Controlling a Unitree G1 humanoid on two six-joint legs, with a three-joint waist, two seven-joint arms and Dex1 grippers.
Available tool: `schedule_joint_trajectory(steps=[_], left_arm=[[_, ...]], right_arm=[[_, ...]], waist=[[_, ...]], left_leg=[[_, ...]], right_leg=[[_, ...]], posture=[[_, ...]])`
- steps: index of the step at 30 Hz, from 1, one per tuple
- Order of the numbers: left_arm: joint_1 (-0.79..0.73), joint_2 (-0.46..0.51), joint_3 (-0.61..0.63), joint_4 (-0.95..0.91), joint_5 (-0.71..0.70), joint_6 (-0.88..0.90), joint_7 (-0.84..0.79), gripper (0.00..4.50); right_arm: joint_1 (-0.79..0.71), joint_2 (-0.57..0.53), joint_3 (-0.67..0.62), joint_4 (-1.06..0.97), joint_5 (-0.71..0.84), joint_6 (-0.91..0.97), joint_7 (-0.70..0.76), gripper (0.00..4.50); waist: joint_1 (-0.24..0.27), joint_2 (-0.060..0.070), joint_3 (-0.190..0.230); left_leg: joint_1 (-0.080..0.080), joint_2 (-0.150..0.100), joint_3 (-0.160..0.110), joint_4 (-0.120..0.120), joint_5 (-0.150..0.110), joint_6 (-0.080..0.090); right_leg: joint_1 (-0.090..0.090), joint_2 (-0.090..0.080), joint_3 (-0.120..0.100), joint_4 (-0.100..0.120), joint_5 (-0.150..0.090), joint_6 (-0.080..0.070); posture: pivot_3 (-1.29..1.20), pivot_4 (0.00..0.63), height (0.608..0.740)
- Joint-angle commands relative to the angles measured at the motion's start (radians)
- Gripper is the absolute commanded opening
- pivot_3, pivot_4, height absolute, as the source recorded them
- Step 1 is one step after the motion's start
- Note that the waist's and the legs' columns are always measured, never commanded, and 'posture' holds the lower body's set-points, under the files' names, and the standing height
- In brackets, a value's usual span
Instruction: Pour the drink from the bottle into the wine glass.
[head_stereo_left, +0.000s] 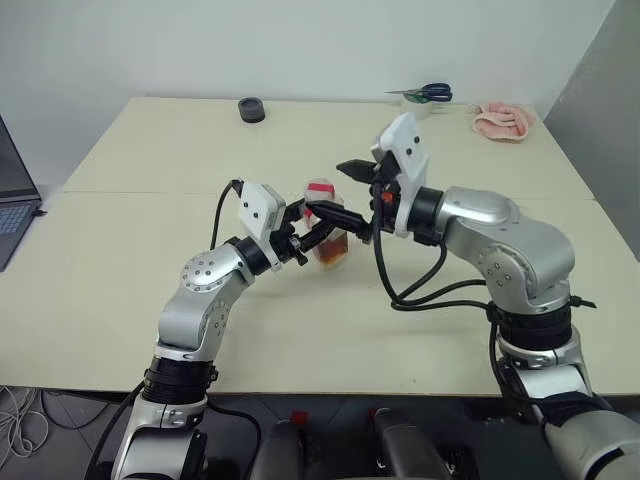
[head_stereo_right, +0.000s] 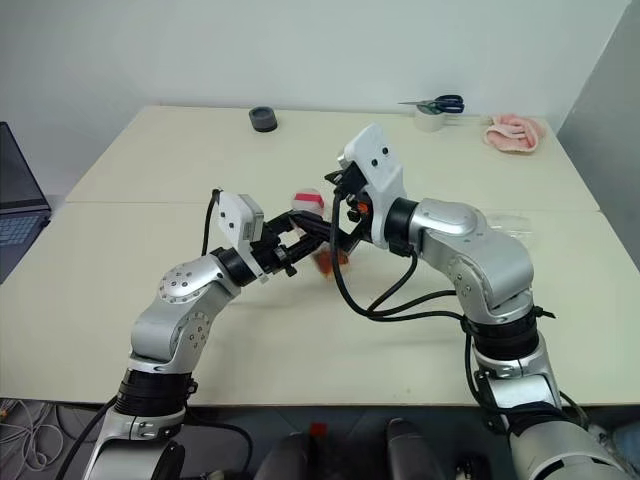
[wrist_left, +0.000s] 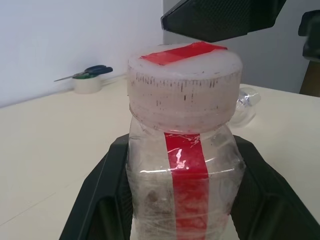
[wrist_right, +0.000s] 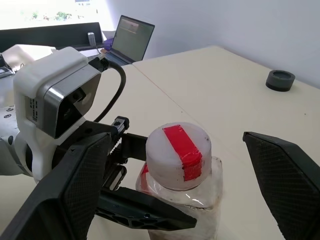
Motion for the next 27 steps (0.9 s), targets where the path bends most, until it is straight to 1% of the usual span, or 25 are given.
schedule_joint_trajectory(steps=[1, 7, 8, 10, 12, 15, 16, 20, 22, 24, 27], left_arm=[[-0.021, -0.004, 0.003, -0.036, 0.000, -0.017, 0.002, 2.07], [-0.007, -0.005, 0.007, -0.053, 0.003, -0.014, 0.012, 2.07], [-0.004, -0.004, 0.009, -0.056, 0.003, -0.013, 0.013, 2.07], [-0.001, -0.002, 0.011, -0.060, 0.003, -0.013, 0.017, 2.07], [0.000, -0.001, 0.012, -0.062, 0.005, -0.013, 0.021, 2.07], [0.004, 0.001, 0.010, -0.065, 0.005, -0.012, 0.025, 2.07], [0.004, 0.001, 0.010, -0.065, 0.005, -0.013, 0.026, 2.07], [0.004, -0.003, 0.005, -0.067, 0.006, -0.011, 0.031, 2.06], [0.001, -0.005, 0.002, -0.065, 0.006, -0.011, 0.032, 2.06], [-0.003, -0.004, 0.000, -0.062, 0.006, -0.012, 0.033, 2.06], [-0.007, -0.004, 0.000, -0.060, 0.005, -0.010, 0.031, 2.05]], right_arm=[[-0.015, 0.014, 0.015, 0.006, -0.015, -0.039, -0.014, 4.50], [-0.029, 0.027, 0.032, 0.048, -0.041, -0.066, -0.029, 4.50], [-0.032, 0.029, 0.033, 0.054, -0.045, -0.071, -0.034, 4.33], [-0.034, 0.032, 0.032, 0.063, -0.050, -0.080, -0.034, 3.90], [-0.038, 0.038, 0.027, 0.070, -0.050, -0.088, -0.030, 3.22], [-0.045, 0.041, 0.020, 0.078, -0.050, -0.094, -0.026, 2.09], [-0.046, 0.041, 0.019, 0.080, -0.051, -0.095, -0.024, 1.89], [-0.054, 0.039, 0.013, 0.107, -0.050, -0.132, 0.000, 1.88], [-0.076, 0.040, 0.004, 0.181, -0.038, -0.214, 0.070, 1.88], [-0.103, 0.029, 0.006, 0.270, -0.011, -0.285, 0.193, 1.88], [-0.152, -0.015, 0.045, 0.408, 0.023, -0.367, 0.465, 1.88]], waist=[[0.000, 0.000, 0.000], [0.000, 0.000, 0.000], [0.000, 0.000, 0.000], [0.000, 0.000, 0.000], [0.000, 0.000, 0.000], [0.000, 0.000, 0.000], [0.000, 0.000, 0.000], [0.000, 0.000, 0.000], [-0.001, 0.000, 0.000], [-0.002, 0.000, 0.000], [-0.002, 0.000, 0.000]], left_leg=[[0.000, 0.000, 0.000, 0.000, 0.000, 0.000], [0.000, 0.000, 0.000, 0.000, 0.000, 0.000], [0.000, 0.000, 0.000, 0.000, 0.000, 0.000], [0.000, 0.000, 0.000, 0.000, 0.000, 0.000], [0.000, 0.000, 0.000, 0.000, 0.000, 0.000], [0.000, 0.000, 0.000, 0.000, 0.000, 0.000], [0.000, 0.000, 0.000, 0.000, 0.000, 0.000], [0.000, 0.000, 0.000, 0.000, 0.000, 0.000], [0.000, 0.000, 0.000, 0.000, 0.000, 0.000], [0.000, 0.000, 0.000, 0.000, 0.000, 0.000], [0.000, 0.000, 0.001, 0.000, 0.000, 0.000]], right_leg=[[0.000, 0.000, 0.000, 0.000, 0.000, 0.000], [0.000, 0.000, 0.000, 0.000, 0.000, 0.000], [0.000, 0.000, 0.000, 0.000, 0.000, 0.000], [0.000, 0.000, 0.000, 0.000, 0.000, 0.000], [0.000, 0.000, 0.000, 0.000, 0.000, 0.000], [0.000, 0.000, 0.000, 0.000, 0.000, 0.000], [0.000, 0.000, 0.000, 0.000, 0.000, 0.000], [0.000, 0.000, 0.000, 0.000, 0.000, 0.000], [0.000, 0.000, 0.000, 0.000, 0.000, 0.000], [0.000, 0.000, 0.000, 0.000, 0.000, 0.000], [0.000, 0.000, 0.000, -0.001, 0.000, 0.000]], posture=[[0.00, 0.150, 0.740], [0.00, 0.150, 0.740], [0.00, 0.150, 0.740], [0.00, 0.150, 0.740], [0.00, 0.150, 0.740], [0.00, 0.150, 0.740], [0.00, 0.150, 0.740], [0.00, 0.150, 0.740], [0.00, 0.150, 0.740], [0.00, 0.150, 0.740], [0.00, 0.150, 0.740]])
